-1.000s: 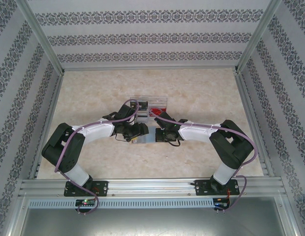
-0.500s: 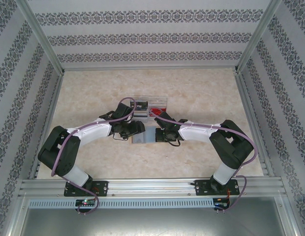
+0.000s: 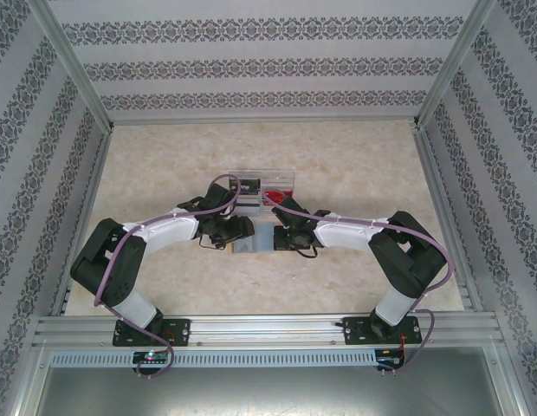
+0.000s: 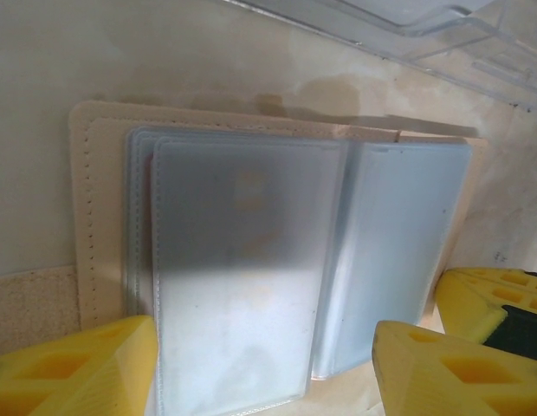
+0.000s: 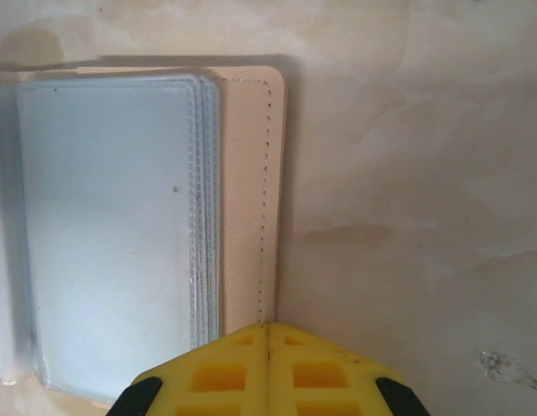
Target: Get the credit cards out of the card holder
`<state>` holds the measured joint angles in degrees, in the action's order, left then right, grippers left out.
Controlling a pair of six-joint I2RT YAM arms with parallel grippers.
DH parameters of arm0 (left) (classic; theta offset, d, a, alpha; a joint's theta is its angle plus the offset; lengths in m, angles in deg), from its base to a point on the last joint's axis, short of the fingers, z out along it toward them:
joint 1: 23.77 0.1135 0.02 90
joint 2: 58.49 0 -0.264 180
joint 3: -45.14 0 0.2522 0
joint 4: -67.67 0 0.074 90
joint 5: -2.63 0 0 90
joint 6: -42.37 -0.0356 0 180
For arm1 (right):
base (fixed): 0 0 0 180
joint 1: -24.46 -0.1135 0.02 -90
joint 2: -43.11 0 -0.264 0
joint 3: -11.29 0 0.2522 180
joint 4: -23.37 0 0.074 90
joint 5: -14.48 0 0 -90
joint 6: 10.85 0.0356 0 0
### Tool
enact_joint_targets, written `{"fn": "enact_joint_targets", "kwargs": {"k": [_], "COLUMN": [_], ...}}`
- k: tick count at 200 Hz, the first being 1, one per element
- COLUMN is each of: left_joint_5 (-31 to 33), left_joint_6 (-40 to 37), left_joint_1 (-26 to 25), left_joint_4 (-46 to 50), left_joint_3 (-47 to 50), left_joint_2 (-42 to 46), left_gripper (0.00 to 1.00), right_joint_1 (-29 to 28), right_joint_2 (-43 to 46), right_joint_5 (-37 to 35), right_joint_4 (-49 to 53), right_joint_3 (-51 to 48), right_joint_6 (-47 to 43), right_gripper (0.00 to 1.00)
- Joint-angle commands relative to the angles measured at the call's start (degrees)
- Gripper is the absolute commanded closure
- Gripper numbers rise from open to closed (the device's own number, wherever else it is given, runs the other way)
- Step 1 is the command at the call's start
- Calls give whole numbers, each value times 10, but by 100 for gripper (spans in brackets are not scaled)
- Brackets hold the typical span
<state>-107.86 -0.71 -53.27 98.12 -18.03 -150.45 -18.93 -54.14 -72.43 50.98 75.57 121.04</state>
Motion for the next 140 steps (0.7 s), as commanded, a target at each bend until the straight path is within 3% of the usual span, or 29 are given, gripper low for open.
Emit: {"fn": "enact_joint_targets", "kwargs": {"k": [1, 87, 140], "left_joint_5": [13, -29, -55], "left_joint_6": [-10, -11, -8], "left_joint_1": [5, 3, -1], "left_joint_4": [24, -5, -39], "left_joint_3": [2, 2, 6], "left_joint_2": [-8, -30, -18], "left_gripper": [33, 33, 28], "right_joint_1": [-7, -9, -9], "right_joint_2": [-27, -28, -28], "right_joint_5": [12, 13, 13], "right_joint_4": [7, 6, 8], "right_joint_3": [-2, -2, 0], "right_joint_6": [6, 5, 6], "right_gripper": [100, 100, 100]}}
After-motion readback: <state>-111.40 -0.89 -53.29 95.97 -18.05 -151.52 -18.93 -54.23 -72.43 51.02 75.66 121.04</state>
